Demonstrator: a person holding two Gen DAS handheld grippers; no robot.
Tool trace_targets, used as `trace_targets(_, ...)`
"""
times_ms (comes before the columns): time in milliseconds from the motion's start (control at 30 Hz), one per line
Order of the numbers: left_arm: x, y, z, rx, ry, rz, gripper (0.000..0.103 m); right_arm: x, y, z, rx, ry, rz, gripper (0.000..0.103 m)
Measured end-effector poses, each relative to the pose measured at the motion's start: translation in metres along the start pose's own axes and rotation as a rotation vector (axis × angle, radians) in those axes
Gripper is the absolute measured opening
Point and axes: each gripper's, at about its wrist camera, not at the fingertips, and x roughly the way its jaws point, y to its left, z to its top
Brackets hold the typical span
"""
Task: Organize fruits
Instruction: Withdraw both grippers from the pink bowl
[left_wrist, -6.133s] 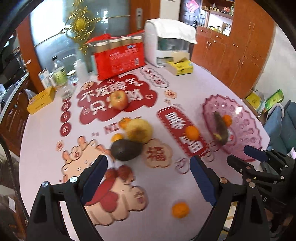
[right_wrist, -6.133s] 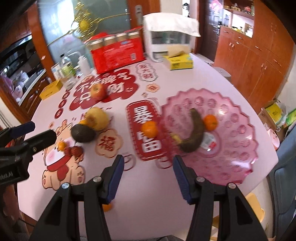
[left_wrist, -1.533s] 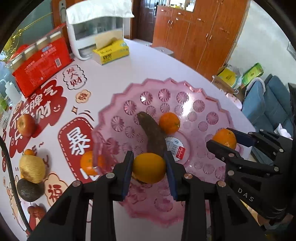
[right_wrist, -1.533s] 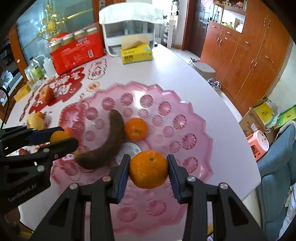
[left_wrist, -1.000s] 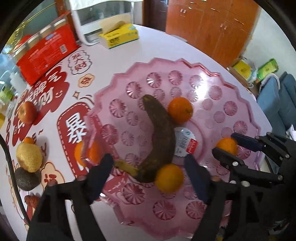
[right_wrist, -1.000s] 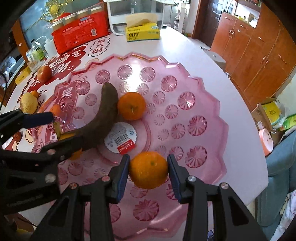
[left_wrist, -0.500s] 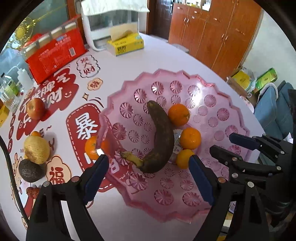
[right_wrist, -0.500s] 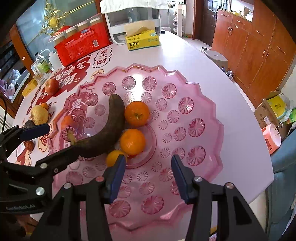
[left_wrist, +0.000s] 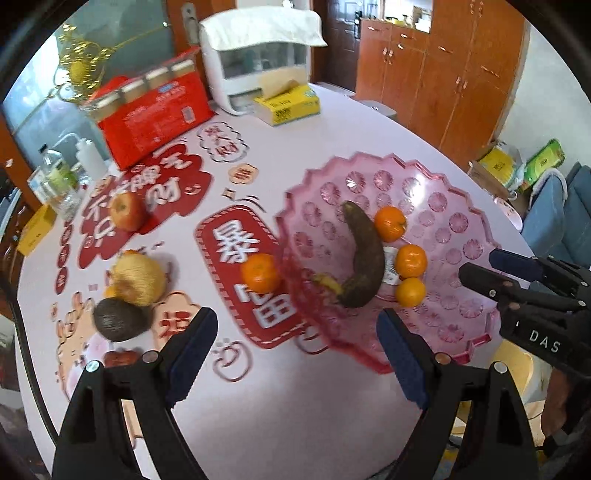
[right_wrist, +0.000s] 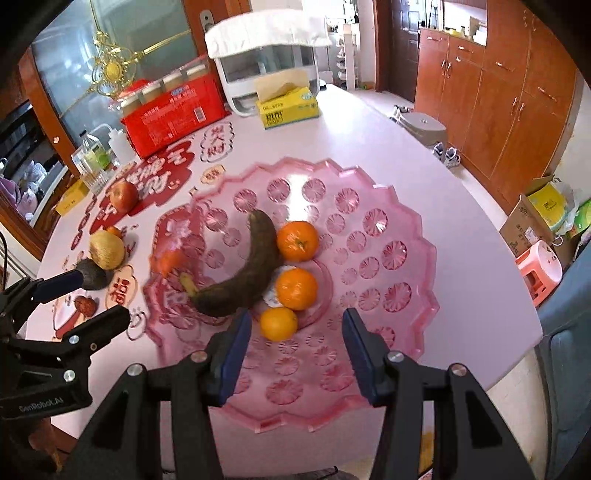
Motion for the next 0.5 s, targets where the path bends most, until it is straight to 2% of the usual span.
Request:
trace_targets(200,-0.037,0.052,-0.004,-0.069,-0.047,0.02,0.087,-0.023,0.032,0.007,0.01,-0.058,0.006,0.052)
trace_targets(500,-0.079,0.163,-0.024,-0.15,-0.104,0.088,0.087,-0.025,0.121,0.015,-0.036,-0.076,0.042,0.051)
